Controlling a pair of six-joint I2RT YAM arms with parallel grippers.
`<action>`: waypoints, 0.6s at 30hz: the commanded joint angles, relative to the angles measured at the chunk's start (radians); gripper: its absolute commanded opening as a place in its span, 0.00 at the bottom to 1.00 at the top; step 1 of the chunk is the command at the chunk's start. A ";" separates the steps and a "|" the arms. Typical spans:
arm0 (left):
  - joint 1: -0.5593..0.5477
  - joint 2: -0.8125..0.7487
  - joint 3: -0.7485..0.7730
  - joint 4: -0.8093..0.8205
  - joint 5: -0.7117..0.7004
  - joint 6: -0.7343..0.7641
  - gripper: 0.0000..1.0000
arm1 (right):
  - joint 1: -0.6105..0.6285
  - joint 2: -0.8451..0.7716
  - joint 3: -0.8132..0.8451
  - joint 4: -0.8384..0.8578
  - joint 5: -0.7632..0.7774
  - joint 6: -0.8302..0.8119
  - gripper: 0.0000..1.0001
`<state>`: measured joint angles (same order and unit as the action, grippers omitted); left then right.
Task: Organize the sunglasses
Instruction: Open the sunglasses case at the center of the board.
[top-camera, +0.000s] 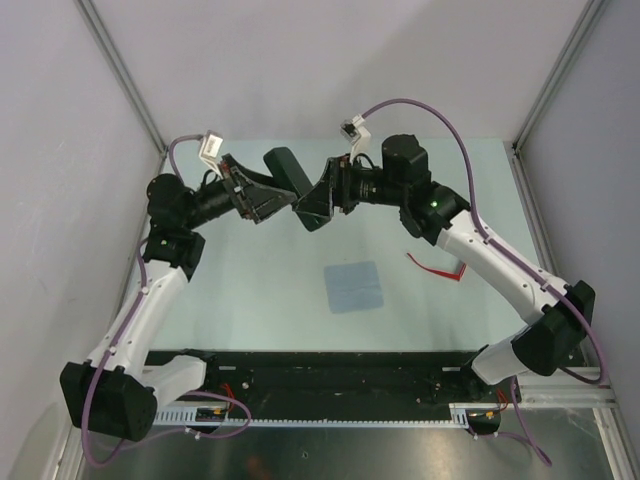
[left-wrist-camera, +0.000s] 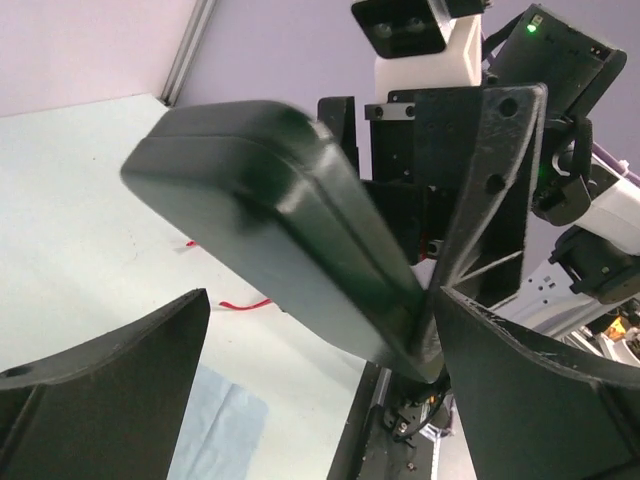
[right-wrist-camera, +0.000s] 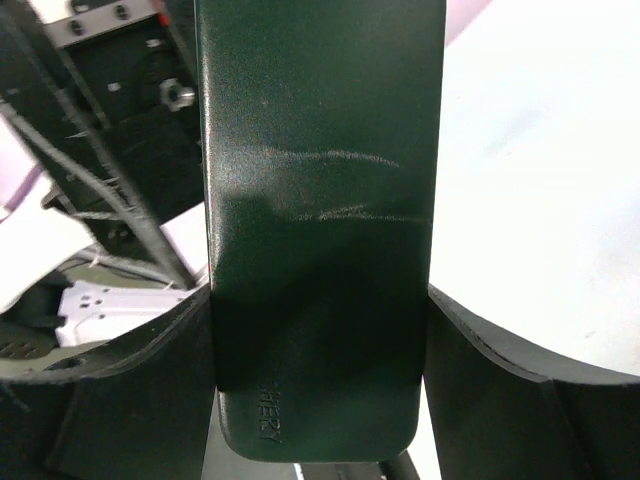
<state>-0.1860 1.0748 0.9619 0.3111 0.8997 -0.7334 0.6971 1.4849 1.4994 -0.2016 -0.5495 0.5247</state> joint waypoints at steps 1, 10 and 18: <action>-0.018 0.002 0.050 0.075 0.059 -0.049 1.00 | 0.008 -0.064 0.038 0.137 -0.127 0.049 0.36; -0.021 -0.062 0.067 0.143 0.102 -0.073 1.00 | 0.027 -0.100 0.033 0.186 -0.268 0.063 0.36; -0.023 -0.090 0.066 0.204 0.152 -0.070 0.83 | 0.028 -0.112 0.028 0.248 -0.335 0.107 0.36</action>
<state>-0.2054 1.0035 0.9905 0.4435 0.9958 -0.8101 0.7208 1.4273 1.4994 -0.0780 -0.7906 0.5781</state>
